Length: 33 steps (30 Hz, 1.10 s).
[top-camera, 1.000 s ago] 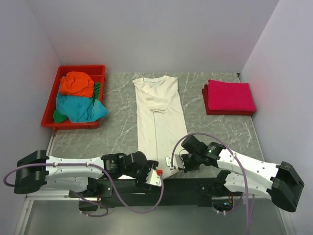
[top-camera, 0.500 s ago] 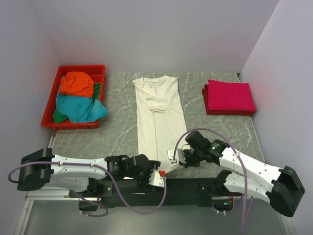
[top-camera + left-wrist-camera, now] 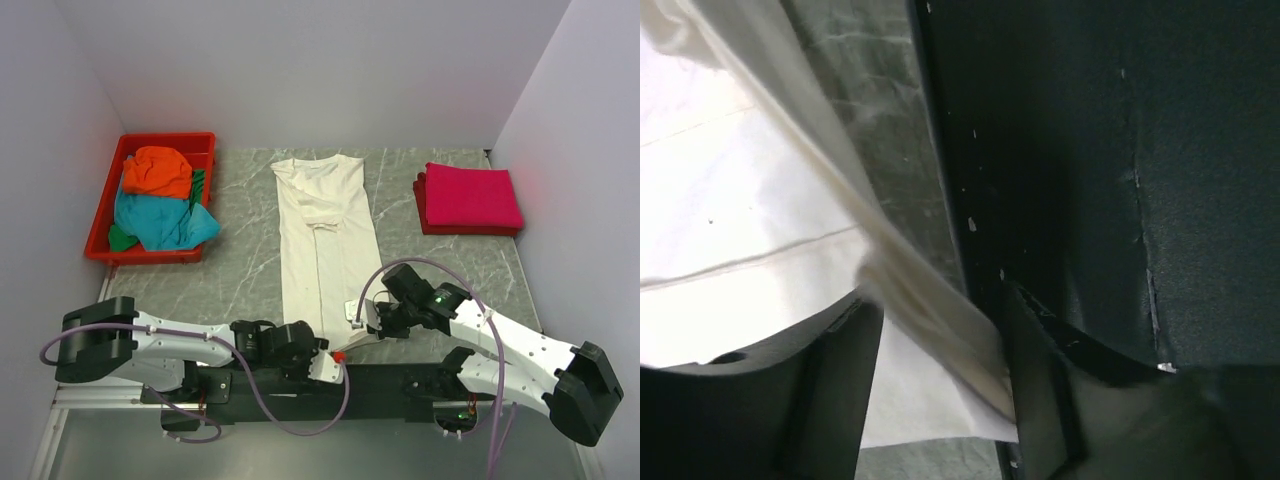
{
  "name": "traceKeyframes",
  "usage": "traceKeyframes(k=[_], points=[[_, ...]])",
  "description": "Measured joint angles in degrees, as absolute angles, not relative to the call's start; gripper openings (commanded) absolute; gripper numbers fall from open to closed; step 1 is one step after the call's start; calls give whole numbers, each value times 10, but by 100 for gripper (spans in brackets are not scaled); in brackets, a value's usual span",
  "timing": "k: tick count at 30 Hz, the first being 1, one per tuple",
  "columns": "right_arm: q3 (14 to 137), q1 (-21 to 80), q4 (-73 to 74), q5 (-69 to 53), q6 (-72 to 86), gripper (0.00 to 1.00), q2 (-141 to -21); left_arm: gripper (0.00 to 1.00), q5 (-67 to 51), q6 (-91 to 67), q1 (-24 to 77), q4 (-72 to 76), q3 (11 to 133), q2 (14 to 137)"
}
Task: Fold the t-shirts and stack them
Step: Fold the tshirt
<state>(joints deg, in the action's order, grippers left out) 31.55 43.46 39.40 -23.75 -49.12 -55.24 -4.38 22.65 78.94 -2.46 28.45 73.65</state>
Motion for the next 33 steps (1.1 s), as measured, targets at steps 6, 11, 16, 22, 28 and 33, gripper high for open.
traceKeyframes(k=[6, 11, 16, 22, 28, 33], points=[[318, 429, 395, -241, -491, 0, -548, 1, -24, 226, 796, -23, 286, 735], [318, 424, 395, -241, -491, 0, -547, 0, 3, 231, 790, -19, 286, 712], [319, 415, 395, -236, -491, 0, -546, 0, 5, 233, 778, -15, 286, 693], [364, 371, 381, -211, -488, 0, -589, 0, 1, 256, 689, -14, 296, 674], [479, 307, 346, -182, -489, 0, -722, 0, -25, 322, 523, -19, 397, 762], [612, 271, 309, -161, -487, 0, -868, 0, -56, 362, 418, 1, 502, 876]])
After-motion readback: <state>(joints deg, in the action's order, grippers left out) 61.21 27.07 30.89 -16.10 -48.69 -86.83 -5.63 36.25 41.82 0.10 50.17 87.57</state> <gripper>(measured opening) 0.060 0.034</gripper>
